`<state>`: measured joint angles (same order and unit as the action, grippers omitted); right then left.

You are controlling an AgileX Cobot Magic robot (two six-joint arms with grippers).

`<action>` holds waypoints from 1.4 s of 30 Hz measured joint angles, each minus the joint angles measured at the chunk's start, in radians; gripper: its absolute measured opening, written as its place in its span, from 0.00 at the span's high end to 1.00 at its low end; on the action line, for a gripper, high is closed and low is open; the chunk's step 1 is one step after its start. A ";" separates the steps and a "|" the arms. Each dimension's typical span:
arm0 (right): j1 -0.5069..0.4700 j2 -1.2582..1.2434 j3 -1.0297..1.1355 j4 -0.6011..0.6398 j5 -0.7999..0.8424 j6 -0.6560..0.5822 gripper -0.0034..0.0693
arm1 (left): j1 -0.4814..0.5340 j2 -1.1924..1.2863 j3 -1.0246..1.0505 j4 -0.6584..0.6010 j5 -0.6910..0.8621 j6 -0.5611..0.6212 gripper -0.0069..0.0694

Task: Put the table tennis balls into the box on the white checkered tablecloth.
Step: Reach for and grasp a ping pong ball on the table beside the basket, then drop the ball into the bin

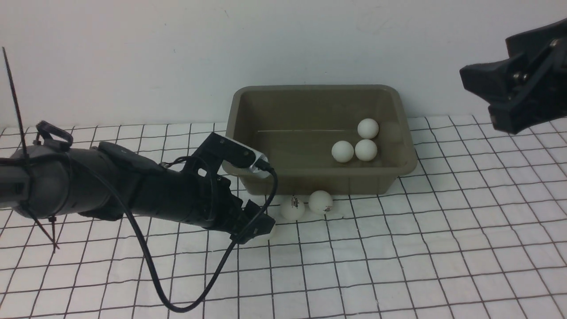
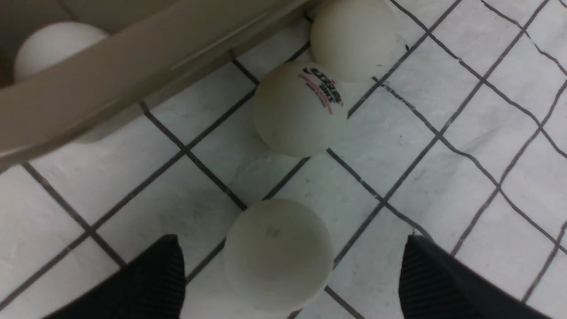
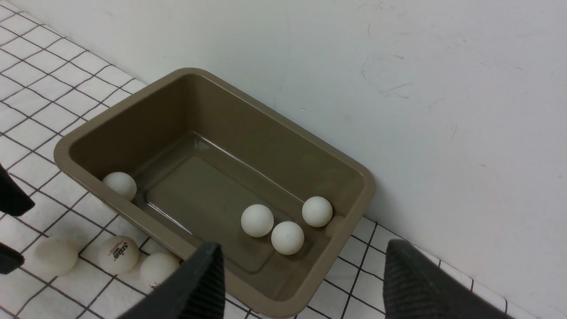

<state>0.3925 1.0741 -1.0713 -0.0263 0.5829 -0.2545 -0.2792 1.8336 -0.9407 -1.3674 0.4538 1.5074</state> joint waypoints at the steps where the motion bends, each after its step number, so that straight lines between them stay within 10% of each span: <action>1: 0.000 0.000 0.000 0.000 -0.003 0.000 0.34 | -0.001 0.014 0.000 -0.034 -0.002 0.029 0.14; 14: 0.000 0.000 0.000 0.000 -0.011 0.000 0.34 | -0.001 0.127 0.000 -0.337 -0.014 0.390 0.14; 22: 0.000 0.000 0.000 0.000 -0.026 0.000 0.34 | -0.001 0.132 -0.002 -0.346 -0.014 0.359 0.46; 34: 0.000 0.000 0.000 0.000 -0.026 0.000 0.34 | -0.001 -0.096 -0.002 -0.205 0.255 0.167 0.44; 42: 0.000 0.000 0.000 0.000 -0.027 0.000 0.34 | -0.002 -0.065 -0.135 -0.323 0.093 0.459 0.44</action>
<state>0.3925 1.0741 -1.0713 -0.0263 0.5563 -0.2545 -0.2809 1.7684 -1.0762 -1.6908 0.5466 1.9661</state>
